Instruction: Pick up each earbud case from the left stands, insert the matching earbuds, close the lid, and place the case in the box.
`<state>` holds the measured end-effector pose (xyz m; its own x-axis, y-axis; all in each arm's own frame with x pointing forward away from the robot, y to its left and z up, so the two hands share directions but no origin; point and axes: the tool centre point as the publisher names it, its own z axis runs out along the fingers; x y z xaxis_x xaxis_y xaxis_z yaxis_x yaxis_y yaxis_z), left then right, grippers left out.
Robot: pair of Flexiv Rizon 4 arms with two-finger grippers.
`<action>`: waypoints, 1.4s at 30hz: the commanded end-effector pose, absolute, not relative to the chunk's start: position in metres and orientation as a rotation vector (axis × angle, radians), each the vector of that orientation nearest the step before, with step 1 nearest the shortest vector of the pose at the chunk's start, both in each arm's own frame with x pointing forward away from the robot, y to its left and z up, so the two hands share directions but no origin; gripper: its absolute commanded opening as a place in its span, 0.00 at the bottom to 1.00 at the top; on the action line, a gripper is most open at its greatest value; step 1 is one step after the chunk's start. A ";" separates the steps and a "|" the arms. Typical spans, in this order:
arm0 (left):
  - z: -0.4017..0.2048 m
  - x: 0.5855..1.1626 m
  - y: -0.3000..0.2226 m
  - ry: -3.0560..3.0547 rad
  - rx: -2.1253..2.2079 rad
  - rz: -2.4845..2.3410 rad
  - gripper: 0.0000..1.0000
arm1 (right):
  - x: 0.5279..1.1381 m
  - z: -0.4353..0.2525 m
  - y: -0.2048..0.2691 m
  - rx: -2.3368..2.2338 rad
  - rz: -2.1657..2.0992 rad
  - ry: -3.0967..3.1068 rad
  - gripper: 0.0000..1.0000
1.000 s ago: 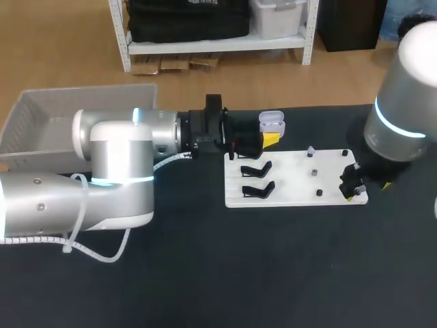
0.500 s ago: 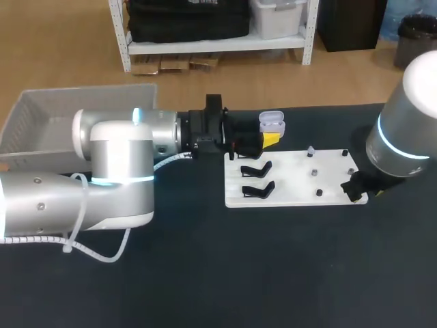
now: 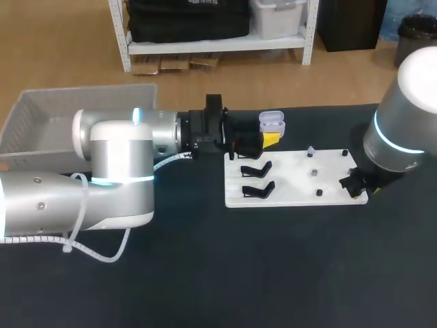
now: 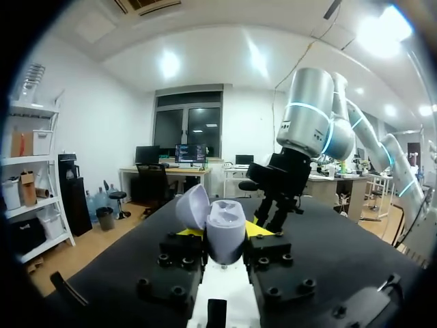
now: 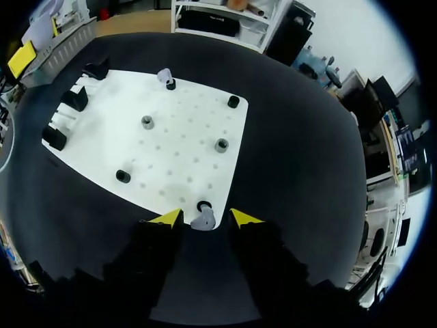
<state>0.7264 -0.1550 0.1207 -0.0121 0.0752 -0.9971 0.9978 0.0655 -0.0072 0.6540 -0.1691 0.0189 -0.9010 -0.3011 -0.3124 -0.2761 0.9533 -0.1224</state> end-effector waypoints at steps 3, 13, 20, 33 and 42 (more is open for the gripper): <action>0.120 0.724 -0.155 1.297 1.203 -1.125 0.00 | 0.658 0.019 -0.168 -0.422 -0.113 2.780 0.35; 0.120 0.724 -0.155 1.297 1.203 -1.125 0.00 | 0.657 0.017 -0.168 -0.412 -0.114 2.789 0.00; 0.120 0.724 -0.155 1.297 1.203 -1.125 0.00 | 0.654 0.031 -0.167 -0.393 -0.132 2.801 0.00; 0.120 0.724 -0.155 1.297 1.203 -1.125 0.00 | 0.626 0.120 -0.152 -0.228 -0.255 2.913 0.00; 0.120 0.724 -0.155 1.297 1.203 -1.125 0.00 | 0.622 0.155 -0.136 -0.040 -0.326 2.893 0.00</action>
